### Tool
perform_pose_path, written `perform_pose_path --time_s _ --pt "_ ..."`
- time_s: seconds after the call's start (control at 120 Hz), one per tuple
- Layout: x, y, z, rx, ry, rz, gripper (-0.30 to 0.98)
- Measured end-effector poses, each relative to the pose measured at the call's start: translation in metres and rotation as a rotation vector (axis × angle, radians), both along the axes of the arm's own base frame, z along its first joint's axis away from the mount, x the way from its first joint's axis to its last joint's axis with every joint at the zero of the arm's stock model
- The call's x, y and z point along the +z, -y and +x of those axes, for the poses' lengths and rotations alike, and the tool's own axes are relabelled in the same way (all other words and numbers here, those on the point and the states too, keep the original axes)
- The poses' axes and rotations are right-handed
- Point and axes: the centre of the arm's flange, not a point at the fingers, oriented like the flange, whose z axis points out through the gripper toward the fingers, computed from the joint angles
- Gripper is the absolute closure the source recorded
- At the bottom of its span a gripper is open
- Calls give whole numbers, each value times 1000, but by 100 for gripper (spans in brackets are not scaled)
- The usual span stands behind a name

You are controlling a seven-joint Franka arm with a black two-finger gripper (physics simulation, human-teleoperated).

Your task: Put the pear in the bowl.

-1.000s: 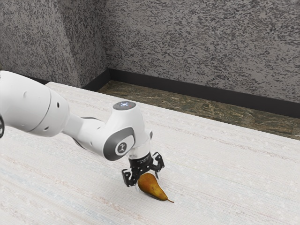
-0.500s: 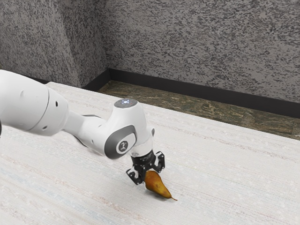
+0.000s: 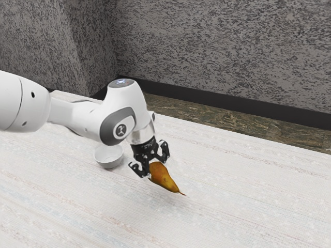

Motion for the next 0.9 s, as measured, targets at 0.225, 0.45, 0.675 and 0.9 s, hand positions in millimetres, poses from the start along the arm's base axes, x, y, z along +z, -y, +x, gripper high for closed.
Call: perform_pose_path --time_s 0.225,0.45,0.675,0.9 --pt "14 -37 11 65 -13 2 58" --pt "22 -89 29 138 -12 10 47" --pt "23 -164 59 228 -9 31 41" --pt "14 -220 62 286 -35 1 39"
